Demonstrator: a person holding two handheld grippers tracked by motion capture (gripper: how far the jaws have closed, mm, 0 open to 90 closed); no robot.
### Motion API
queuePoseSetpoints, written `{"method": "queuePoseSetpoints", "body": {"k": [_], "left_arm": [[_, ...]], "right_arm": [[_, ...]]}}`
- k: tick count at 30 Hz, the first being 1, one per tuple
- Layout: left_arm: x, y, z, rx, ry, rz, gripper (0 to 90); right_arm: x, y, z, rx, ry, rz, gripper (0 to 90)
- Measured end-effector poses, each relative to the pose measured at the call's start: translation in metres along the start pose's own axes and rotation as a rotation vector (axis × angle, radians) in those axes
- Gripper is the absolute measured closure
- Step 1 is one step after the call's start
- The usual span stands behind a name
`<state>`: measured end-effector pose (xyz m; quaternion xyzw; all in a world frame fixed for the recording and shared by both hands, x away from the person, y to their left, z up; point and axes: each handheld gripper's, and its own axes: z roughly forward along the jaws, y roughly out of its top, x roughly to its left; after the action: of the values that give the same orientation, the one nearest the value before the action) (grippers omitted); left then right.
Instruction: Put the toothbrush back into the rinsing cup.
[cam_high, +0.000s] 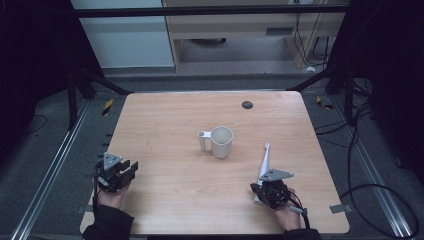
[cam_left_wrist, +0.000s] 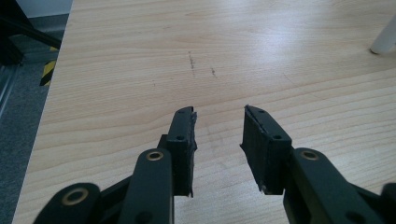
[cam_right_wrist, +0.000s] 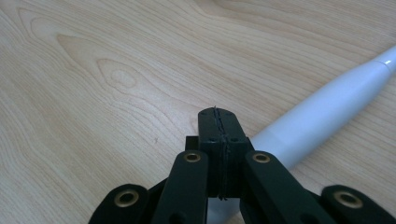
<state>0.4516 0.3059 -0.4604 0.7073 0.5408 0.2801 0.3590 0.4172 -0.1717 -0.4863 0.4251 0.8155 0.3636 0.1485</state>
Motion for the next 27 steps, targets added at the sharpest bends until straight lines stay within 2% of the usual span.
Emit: {"method": "queuePoseSetpoints", "body": {"k": [19,27], "left_arm": [[0.0,0.0,0.002,0.016,-0.02,0.001,63.5],[0.0,0.0,0.001,0.016,-0.021,0.002,63.5]], "right_arm": [[-0.011,-0.008,-0.011,0.007,-0.02,0.036,89.9],[-0.013,-0.01,-0.013,0.01,-0.027,0.037,89.9]]}}
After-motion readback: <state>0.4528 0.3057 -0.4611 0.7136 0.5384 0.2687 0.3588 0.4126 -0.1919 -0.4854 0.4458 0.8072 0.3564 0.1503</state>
